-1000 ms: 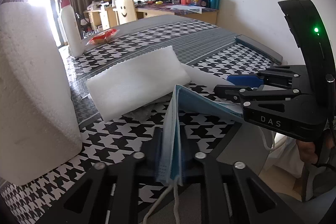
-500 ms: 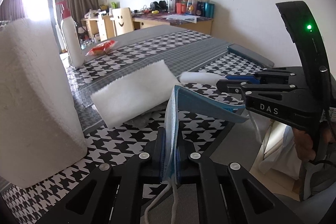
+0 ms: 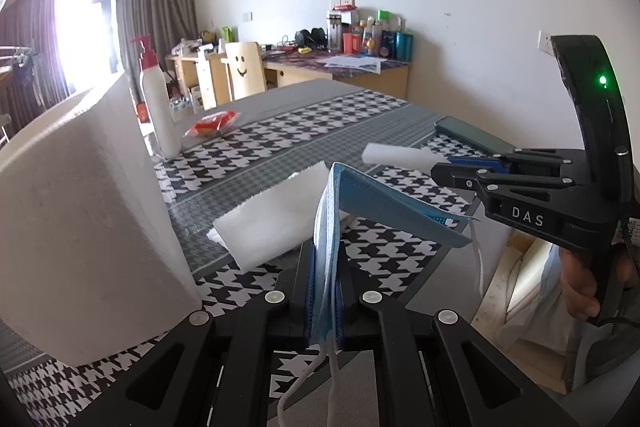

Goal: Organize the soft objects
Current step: 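Lift both held items and carry them over the white foam box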

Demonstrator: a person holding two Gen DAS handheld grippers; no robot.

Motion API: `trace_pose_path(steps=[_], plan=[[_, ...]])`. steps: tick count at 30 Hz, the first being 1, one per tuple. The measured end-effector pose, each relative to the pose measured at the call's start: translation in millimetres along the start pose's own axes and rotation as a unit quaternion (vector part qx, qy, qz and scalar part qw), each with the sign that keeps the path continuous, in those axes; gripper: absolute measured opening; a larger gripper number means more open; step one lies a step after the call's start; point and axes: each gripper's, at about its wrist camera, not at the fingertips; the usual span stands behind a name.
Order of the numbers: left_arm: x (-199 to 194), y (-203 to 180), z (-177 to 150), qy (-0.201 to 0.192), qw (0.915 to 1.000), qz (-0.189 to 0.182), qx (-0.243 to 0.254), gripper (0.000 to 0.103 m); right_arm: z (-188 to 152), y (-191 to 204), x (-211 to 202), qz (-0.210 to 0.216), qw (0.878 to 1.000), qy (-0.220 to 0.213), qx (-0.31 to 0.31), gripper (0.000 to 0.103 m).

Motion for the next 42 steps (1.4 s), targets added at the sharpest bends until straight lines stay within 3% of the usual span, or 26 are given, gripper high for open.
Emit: trace_pose_path(steps=[42], plan=[[-58, 14, 42, -0.089, 0.9951, 0.044, -0.003, 0.009, 34, 2, -45, 0.026, 0.996, -0.084, 0.016, 0.018]])
Point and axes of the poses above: each gripper's, at about its wrist camera, not at the fingertips, and x roughly the way its jaws point, y to its left, z to its top, and after that the axes turned 8 degrees about -z, right-handed
